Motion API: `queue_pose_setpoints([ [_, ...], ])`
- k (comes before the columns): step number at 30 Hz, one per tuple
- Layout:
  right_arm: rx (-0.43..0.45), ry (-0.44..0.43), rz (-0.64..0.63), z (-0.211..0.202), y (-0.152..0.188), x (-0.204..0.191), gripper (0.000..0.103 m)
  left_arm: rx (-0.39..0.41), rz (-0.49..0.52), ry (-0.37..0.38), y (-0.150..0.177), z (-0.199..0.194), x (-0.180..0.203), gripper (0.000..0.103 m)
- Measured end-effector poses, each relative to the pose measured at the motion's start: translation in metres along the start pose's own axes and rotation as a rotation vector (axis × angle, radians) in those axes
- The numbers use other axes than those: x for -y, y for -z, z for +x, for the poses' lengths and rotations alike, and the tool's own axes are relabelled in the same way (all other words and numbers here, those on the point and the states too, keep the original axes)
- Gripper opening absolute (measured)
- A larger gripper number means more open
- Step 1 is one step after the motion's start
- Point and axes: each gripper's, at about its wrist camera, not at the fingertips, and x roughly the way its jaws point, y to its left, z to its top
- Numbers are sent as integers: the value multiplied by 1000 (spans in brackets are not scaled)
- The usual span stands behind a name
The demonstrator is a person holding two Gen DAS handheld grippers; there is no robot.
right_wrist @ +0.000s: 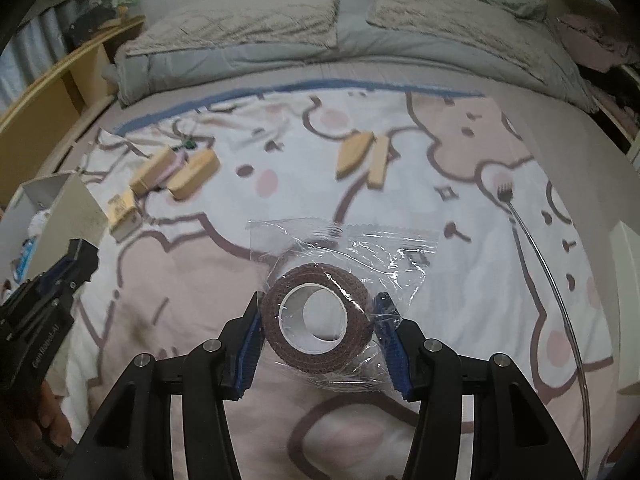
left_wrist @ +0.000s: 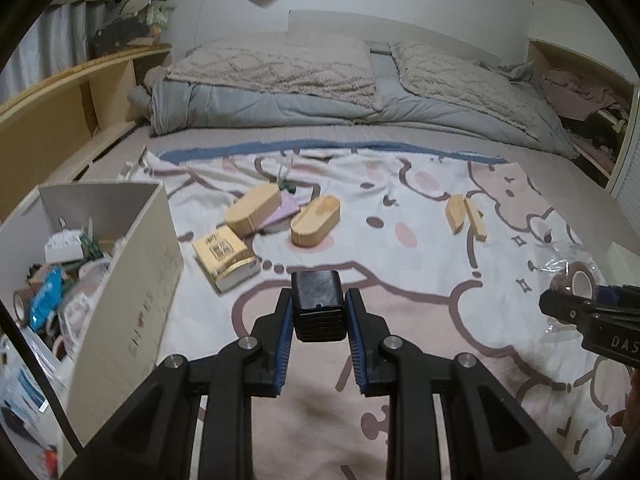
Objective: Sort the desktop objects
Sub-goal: 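Carry the black cube with the left tool toward the SHOES box while the right tool carries the tape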
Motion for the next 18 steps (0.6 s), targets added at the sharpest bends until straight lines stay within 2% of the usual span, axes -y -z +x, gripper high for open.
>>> queue_pose_setpoints([
  [7, 79, -23, -33, -22, -15, -19, 54, 51, -6, -5, -22, -24, -8, 25],
  [10, 111, -34, -53, -33, -21, -27, 54, 51, -10, -31, -32, -33, -14, 25],
  [18, 186, -97, -90, -62, -35, -48, 54, 124, -14, -72, -61, -71, -48, 25],
])
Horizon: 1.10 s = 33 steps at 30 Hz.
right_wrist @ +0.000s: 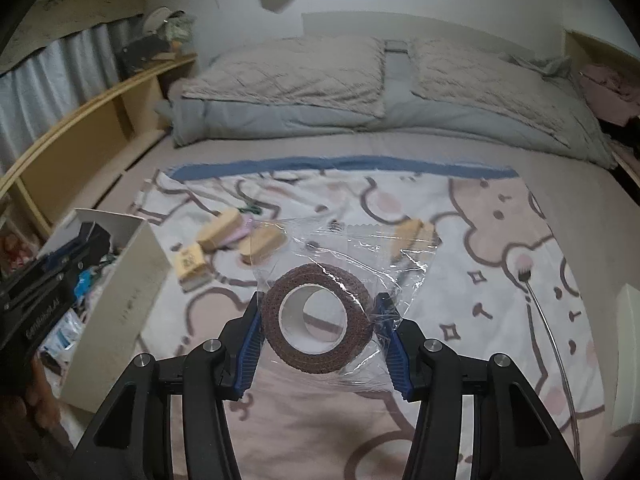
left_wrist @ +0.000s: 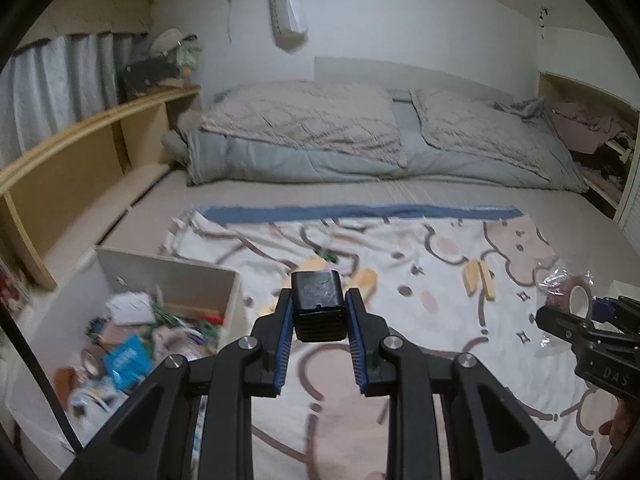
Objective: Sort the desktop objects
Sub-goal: 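Carry the black cube with the left tool toward the SHOES box while the right tool carries the tape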
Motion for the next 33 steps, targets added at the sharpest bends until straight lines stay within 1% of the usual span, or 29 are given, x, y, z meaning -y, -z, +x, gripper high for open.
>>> queue_pose_setpoints([
  [4, 39, -29, -35, -13, -7, -15, 54, 27, -2, -25, -14, -13, -24, 26],
  [9, 75, -86, -70, -29, -12, -33, 54, 41, -2, -57, -22, -29, -54, 25],
  [13, 94, -129, -98, -38, -13, -46, 54, 38, -18, -115, -22, -39, -84, 26],
  [18, 100, -172, -143, -44, -11, -69, 54, 13, -67, -155, -10, -41, -119, 26],
  [25, 106, -228, -194, -49, -10, -95, 54, -43, -114, -204, 10, -36, -148, 26],
  [27, 98, -253, -206, -48, -9, -104, 54, -64, -119, -207, 15, -34, -152, 26],
  [33, 79, -274, -256, -44, -3, -128, 54, -106, -117, -249, 32, -36, -172, 26],
])
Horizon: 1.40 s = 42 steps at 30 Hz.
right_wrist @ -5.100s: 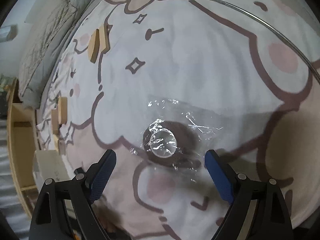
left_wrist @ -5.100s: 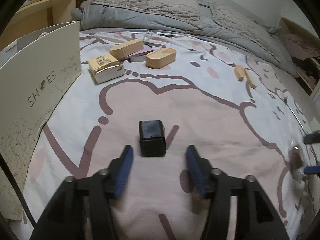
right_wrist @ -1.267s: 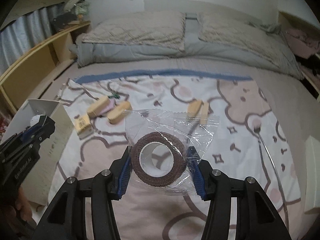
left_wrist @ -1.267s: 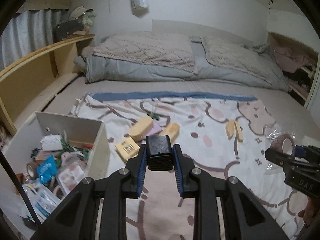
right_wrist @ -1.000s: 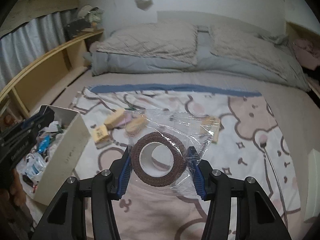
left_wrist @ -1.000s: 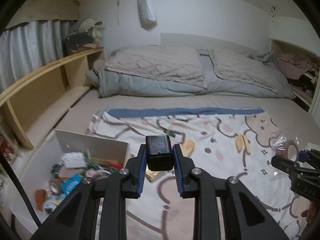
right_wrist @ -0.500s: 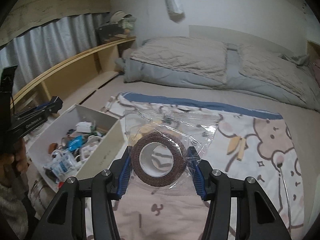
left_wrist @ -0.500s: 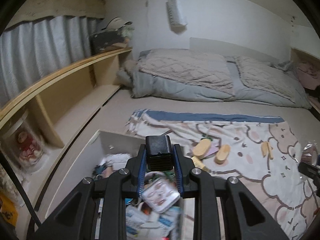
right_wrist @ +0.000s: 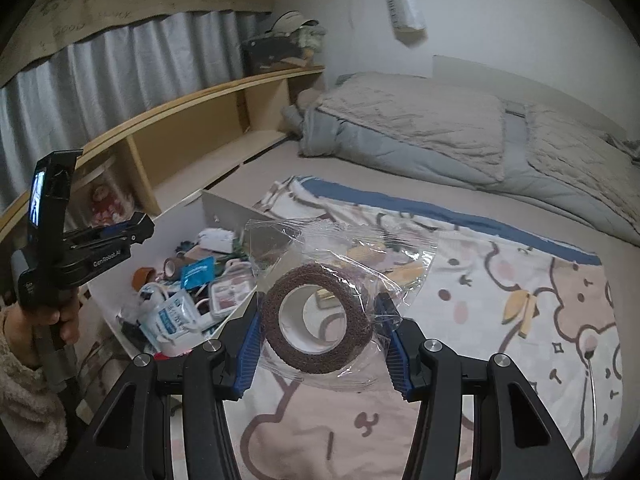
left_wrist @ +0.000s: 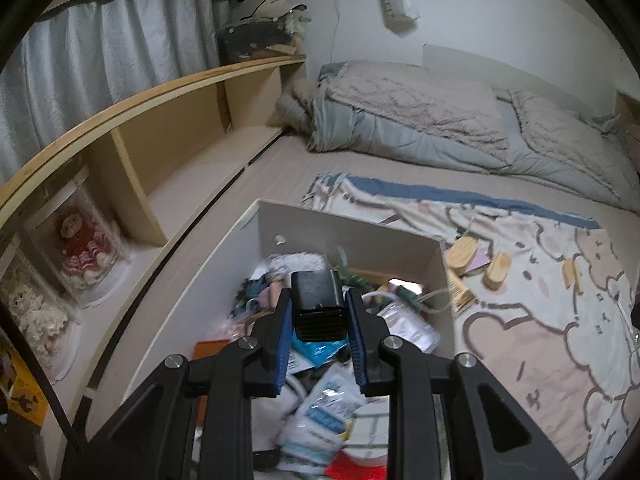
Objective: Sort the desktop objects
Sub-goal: 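Carry the black cube with the left tool toward the SHOES box while the right tool carries the tape, then open the left tool to drop the black cube into the SHOES box while the right tool holds the tape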
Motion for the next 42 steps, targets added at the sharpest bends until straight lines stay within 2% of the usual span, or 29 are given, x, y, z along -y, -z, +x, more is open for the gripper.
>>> queue_pose_setpoints([
  [12, -59, -40, -64, 39, -5, -43, 54, -85, -58, -57, 18, 17, -59, 26],
  [21, -93, -86, -91, 61, -14, -70, 54, -188, -119, -44, 34, 35, -97, 26],
  [29, -97, -146, -100, 76, -25, -98, 54, -265, -93, -30, 44, 42, -95, 26],
  [37, -103, -200, -88, 87, -29, -117, 54, -316, -89, -64, 53, 52, -97, 26],
  [38, -106, -206, -85, 90, -29, -119, 54, -317, -86, -69, 54, 52, -97, 27],
  [40, -113, -211, -77, 94, -30, -121, 54, -313, -81, -76, 54, 52, -98, 42],
  [41, -116, -212, -74, 96, -30, -122, 54, -308, -82, -74, 54, 51, -98, 52],
  [42, -120, -212, -69, 99, -31, -122, 54, -300, -85, -70, 53, 50, -98, 57],
])
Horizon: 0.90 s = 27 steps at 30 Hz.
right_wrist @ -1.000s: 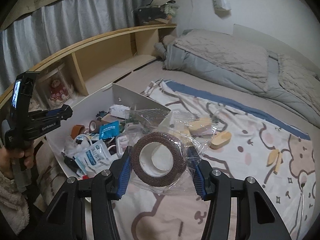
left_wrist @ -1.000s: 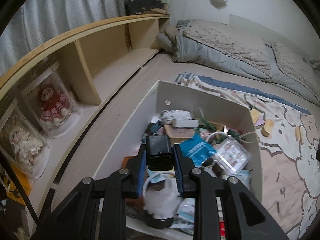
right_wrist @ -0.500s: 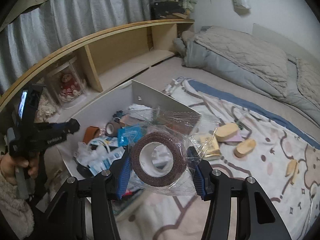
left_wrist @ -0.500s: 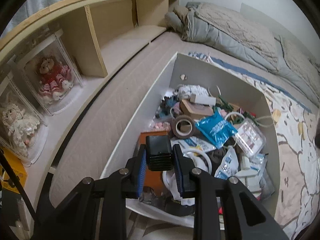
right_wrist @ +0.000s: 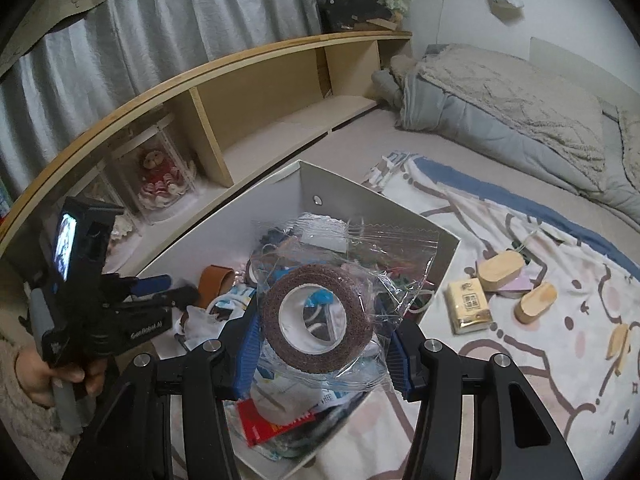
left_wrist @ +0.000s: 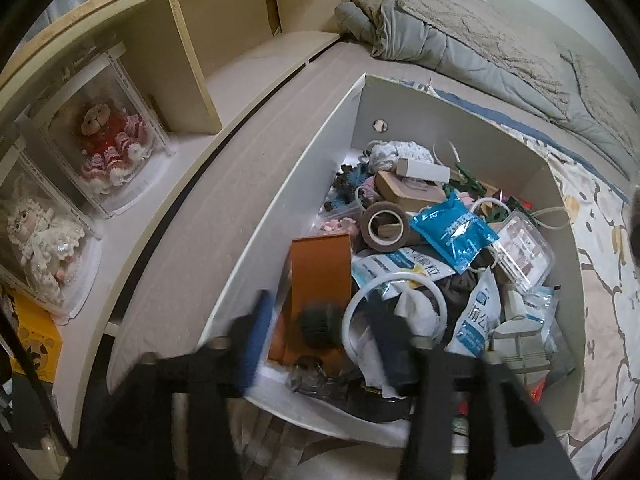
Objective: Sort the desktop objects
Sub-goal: 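Open the left tool to drop the black cube into the SHOES box while the right tool holds the tape, then open the right tool to drop the bagged tape roll into the SHOES box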
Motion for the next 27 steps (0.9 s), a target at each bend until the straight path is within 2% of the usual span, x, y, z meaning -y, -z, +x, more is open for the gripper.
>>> queue_pose_setpoints([
  [11, -9, 51, 66, 31, -29, 14, 54, 11, 23, 60, -1, -6, 7, 57],
  [15, -47, 73, 69, 56, -39, 18, 54, 40, 45, 80, -4, -11, 11, 63],
  [27, -176, 92, 98, 128, -58, 22, 54, 70, 83, 128, -10, -21, 22, 63],
])
